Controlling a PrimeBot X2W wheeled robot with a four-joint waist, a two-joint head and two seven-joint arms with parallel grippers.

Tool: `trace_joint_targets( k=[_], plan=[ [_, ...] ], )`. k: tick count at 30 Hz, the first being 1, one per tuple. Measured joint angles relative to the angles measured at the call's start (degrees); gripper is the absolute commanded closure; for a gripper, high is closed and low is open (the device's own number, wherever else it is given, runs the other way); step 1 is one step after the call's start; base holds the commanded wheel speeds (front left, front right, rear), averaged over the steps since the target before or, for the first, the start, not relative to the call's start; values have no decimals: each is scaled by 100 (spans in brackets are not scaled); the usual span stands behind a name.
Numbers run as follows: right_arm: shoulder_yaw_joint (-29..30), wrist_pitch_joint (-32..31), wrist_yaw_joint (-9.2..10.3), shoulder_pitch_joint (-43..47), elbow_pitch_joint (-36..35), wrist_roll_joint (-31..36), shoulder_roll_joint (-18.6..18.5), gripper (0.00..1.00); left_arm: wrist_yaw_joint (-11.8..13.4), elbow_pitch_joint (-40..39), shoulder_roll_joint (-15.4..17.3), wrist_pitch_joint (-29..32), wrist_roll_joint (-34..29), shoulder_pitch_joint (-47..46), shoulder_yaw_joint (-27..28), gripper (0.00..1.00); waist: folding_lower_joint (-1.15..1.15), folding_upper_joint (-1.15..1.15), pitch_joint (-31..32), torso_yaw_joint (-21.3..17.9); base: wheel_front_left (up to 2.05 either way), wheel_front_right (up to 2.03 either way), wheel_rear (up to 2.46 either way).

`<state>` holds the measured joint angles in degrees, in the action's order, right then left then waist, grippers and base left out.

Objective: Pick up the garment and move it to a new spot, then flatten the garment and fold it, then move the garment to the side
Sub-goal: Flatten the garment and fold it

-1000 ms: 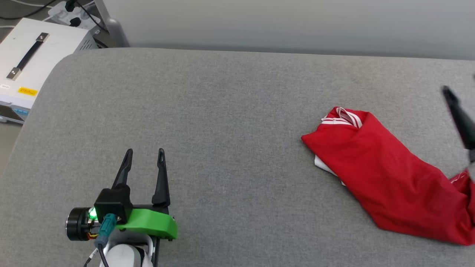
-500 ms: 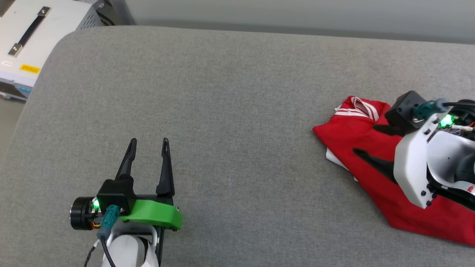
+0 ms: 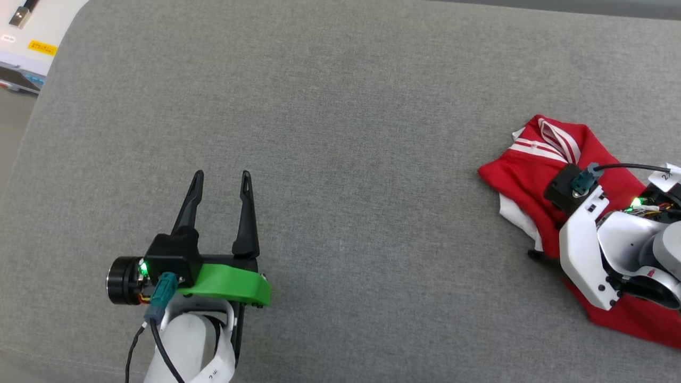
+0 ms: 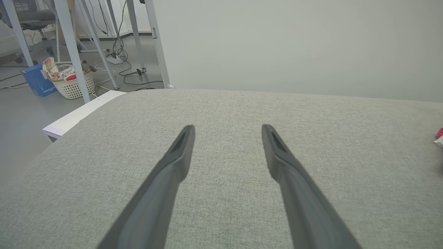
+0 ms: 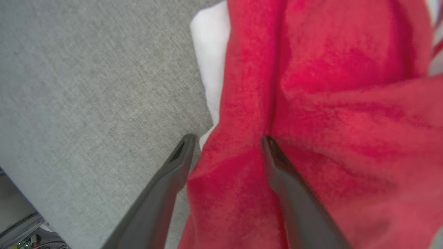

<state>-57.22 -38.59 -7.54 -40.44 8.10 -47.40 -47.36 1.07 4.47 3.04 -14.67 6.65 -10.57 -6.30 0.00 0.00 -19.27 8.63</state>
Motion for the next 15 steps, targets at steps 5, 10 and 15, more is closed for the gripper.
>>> trace_joint_targets(
  k=[5,10,15],
  plan=[
    [-197,578,0,-159,289,-63,63,100,20,57,0,0,0,-10,21,0,0,0,-24,31,0,0,0],
    [-89,1350,9,-208,243,-493,240,100,19,100,0,0,-2,-3,73,0,0,0,164,-23,0,0,0],
    [53,1710,4,-326,-368,-934,381,100,12,100,-1,0,-3,26,65,0,0,0,394,-67,0,0,0]
  ],
)
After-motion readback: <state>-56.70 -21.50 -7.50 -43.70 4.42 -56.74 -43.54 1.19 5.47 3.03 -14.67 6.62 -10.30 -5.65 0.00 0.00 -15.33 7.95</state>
